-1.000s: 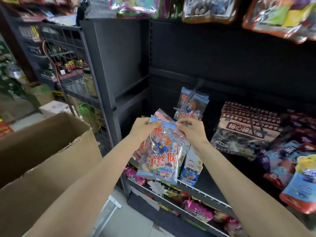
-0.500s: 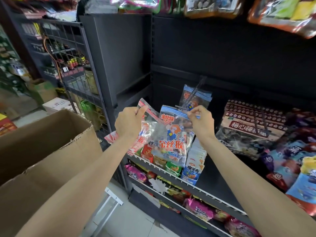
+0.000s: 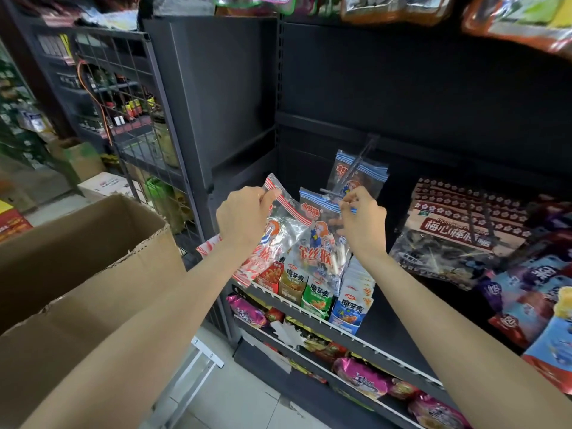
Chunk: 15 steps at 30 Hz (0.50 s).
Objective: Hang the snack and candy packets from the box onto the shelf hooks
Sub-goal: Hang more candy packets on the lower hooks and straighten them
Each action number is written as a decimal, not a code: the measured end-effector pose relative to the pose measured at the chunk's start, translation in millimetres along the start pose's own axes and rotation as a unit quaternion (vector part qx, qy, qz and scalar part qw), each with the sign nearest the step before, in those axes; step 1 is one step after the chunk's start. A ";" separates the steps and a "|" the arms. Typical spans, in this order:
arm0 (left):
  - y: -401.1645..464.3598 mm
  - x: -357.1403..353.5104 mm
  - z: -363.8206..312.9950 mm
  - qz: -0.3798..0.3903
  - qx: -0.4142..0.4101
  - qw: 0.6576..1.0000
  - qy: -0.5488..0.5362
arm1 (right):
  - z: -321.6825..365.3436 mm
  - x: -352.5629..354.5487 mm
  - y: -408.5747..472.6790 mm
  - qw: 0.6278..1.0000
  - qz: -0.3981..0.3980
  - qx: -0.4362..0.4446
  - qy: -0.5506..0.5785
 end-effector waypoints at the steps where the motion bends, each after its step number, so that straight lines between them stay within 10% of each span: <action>1: 1.0 0.2 -0.8 0.001 -0.004 1.000 0.006 | 0.2 0.0 0.1 1.000 0.000 0.013 -0.022; 15: 7.9 -8.6 -7.0 0.024 -0.013 0.999 0.017 | -18.2 -0.2 -4.1 0.955 0.033 0.141 -0.258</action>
Point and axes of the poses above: each hand's wrist, its own y-axis towards the middle knuckle, its own x-axis out of the back of the hand, z = x × y, the point moved 1 cm from there along y, towards the middle knuckle, and after that the axes turned 13 degrees about z, right-handed, at the moved point
